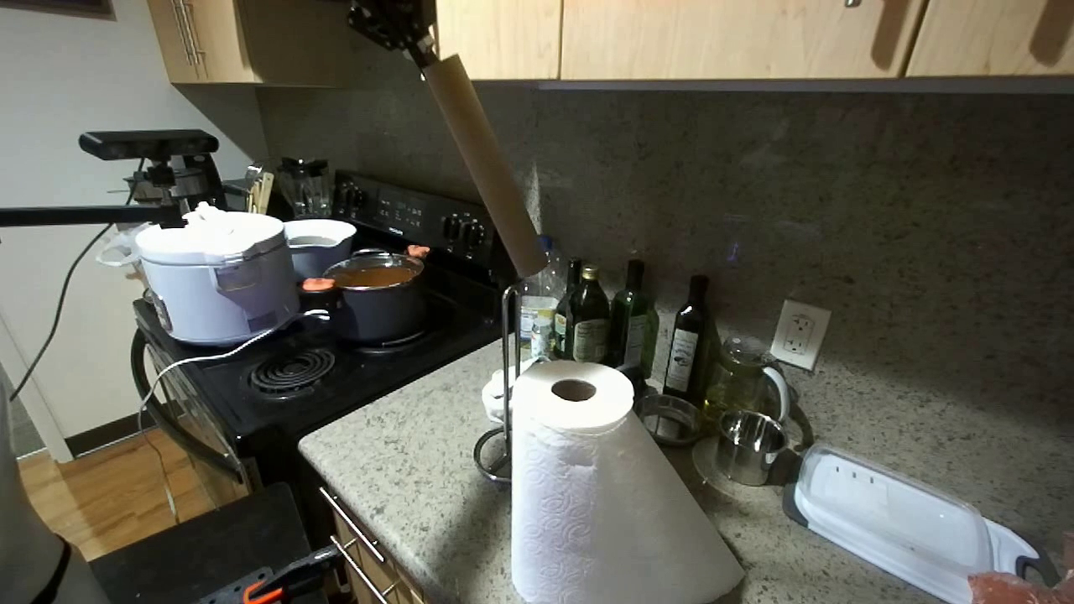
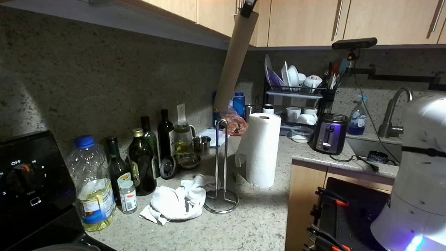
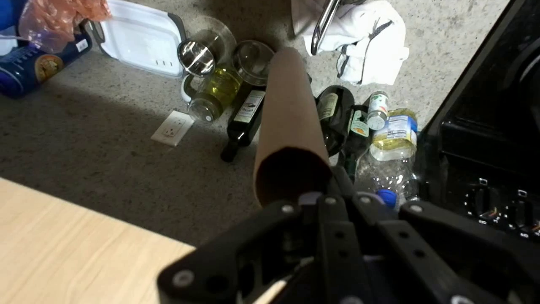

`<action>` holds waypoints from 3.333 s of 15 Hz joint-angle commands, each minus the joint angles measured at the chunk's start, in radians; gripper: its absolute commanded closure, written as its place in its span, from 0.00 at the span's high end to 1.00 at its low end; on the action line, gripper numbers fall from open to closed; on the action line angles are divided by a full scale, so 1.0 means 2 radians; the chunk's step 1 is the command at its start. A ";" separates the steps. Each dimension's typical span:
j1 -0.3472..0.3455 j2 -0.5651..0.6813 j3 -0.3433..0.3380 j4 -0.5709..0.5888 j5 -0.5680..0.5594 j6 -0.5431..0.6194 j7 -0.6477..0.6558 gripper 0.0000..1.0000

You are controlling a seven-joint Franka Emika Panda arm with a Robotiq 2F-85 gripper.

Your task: Replace the tissue paper core with the paper towel roll

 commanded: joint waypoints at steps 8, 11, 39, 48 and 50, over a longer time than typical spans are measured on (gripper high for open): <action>0.036 -0.029 0.013 0.008 0.009 -0.008 -0.035 0.00; 0.059 -0.033 0.012 -0.004 0.028 -0.008 -0.053 0.00; 0.123 0.148 -0.003 -0.115 0.190 0.104 -0.177 0.00; 0.103 0.215 0.005 -0.117 0.161 0.160 -0.158 0.00; 0.099 0.221 0.006 -0.119 0.150 0.166 -0.155 0.00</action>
